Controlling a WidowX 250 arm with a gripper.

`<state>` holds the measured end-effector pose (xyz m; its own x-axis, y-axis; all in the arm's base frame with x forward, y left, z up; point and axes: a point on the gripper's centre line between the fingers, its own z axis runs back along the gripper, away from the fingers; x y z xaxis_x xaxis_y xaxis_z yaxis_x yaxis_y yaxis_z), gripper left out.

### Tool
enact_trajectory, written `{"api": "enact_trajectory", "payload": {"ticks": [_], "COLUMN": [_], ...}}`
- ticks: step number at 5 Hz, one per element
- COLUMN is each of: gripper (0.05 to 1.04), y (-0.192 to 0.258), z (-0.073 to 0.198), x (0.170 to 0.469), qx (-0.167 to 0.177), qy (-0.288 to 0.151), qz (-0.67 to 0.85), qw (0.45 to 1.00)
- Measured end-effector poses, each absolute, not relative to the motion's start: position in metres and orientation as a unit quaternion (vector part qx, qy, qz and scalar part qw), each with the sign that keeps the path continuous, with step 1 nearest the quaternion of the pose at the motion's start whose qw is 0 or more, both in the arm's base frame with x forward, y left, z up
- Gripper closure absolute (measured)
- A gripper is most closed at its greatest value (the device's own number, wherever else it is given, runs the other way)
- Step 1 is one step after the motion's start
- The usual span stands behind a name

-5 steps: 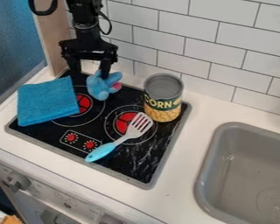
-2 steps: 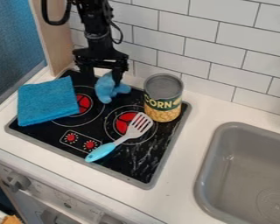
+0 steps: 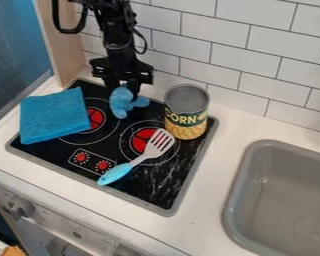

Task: Move the blue stuffed toy between the sink and the stove

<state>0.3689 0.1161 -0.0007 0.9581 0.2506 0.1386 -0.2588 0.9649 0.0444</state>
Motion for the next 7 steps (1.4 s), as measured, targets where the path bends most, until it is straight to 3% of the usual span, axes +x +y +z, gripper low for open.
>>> {"api": "enact_trajectory", "payload": {"ticks": [1,3,4,6,7], "gripper": [0.773,0.821,0.830,0.831,0.831], "y": [0.114,0.115,0.118,0.071,0.022], "z": [-0.001,0.009,0.041,0.099,0.098], "x": [0.368,0.357,0.350,0.299,0.274], "qx": [0.029,0.031,0.061,0.046,0.022], "qy": [-0.063,-0.016,-0.017,-0.060,-0.082], "qz": [0.126,0.149,0.166,0.144,0.094], "qw": [0.990,0.988,0.984,0.987,0.992]}}
